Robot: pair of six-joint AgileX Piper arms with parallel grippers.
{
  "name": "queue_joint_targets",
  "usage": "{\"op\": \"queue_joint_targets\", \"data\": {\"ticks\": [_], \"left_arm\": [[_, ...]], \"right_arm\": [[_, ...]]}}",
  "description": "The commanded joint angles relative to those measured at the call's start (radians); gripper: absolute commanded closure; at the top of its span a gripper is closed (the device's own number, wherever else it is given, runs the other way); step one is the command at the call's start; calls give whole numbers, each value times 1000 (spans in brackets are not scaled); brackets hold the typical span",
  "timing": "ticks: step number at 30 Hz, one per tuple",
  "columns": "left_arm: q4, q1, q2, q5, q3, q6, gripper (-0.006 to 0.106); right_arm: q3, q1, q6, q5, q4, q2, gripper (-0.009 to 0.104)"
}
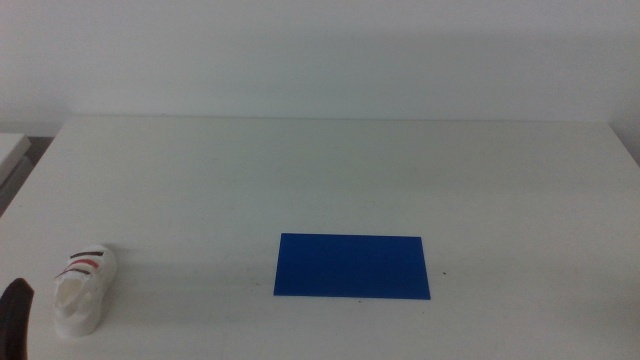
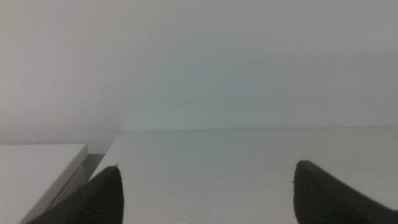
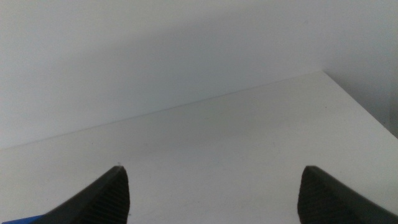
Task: Use one arm to grab the shoe from the table and place it on the mat.
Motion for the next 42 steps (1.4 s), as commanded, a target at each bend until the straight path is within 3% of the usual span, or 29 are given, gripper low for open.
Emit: {"op": "queue_joint_targets", "data": {"ticks": [1, 5, 9, 16, 24, 33, 42], "left_arm": [[-2, 3, -4, -12, 0, 10, 7], [-2, 3, -4, -4, 0, 11, 7], [-29, 54, 248, 213, -213, -1, 7], [-28, 148, 707, 806, -689, -1, 7], [-32, 153, 1111, 1097, -993, -58, 7], [-48, 150, 1420, 949, -1015, 85, 7], [-74, 149, 1650, 783, -1011, 90, 7]], "right_arm": [[2, 2, -4, -9, -7, -5, 16], [2, 2, -4, -9, -7, -5, 16], [2, 2, -4, -9, -7, -5, 16], [2, 2, -4, -9, -7, -5, 16], [2, 2, -4, -9, -7, -5, 16], [2, 2, -4, -9, -7, -5, 16], [2, 2, -4, -9, -7, -5, 16]]}}
